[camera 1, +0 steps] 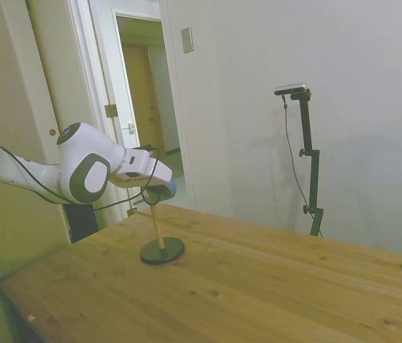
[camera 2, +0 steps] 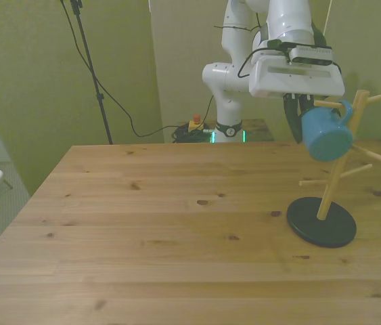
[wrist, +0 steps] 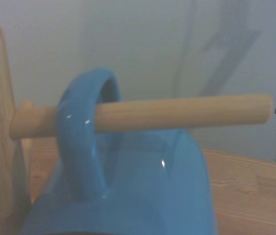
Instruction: Unload the mug
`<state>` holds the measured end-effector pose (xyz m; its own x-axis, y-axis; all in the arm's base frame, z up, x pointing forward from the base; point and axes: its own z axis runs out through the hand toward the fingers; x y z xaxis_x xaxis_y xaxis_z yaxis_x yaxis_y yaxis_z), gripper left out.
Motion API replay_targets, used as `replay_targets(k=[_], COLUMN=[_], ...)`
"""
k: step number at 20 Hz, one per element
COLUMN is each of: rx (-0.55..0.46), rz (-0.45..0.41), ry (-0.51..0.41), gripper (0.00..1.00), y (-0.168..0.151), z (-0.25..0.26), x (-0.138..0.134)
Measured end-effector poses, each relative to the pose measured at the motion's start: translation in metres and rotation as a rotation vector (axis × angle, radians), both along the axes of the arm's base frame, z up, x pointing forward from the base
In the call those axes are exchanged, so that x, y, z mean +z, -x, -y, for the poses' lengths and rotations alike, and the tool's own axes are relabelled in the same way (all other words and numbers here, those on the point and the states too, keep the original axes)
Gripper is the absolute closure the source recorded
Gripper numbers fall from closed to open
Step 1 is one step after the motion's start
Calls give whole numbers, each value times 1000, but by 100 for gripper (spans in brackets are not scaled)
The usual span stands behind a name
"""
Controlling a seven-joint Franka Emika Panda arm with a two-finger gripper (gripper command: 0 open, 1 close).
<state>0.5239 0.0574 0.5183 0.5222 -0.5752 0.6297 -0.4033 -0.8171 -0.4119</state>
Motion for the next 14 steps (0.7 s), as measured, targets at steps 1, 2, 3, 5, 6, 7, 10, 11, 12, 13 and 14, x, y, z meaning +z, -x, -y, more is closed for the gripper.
replay_targets(k=[1, 2, 3, 5, 6, 7, 10, 11, 12, 13, 14], rx=[0, 0, -1, -6, -6, -7, -16, -22, -26, -30, -31], rz=[2, 3, 3, 3, 1, -1, -2, -4, -4, -4, -5], ry=[-2, -4, -6, -17, -21, -26, -44, -53, -60, -70, -77], gripper=[100, 100, 100, 100, 100, 100, 100, 100, 100, 100, 100], y=[0, 0, 0, 0, 1, 1, 0, 0, -1, -2, -2], z=[0, 1, 2, 6, 8, 11, 22, 27, 32, 38, 42], x=[2, 2, 3, 5, 5, 7, 11, 13, 16, 19, 22])
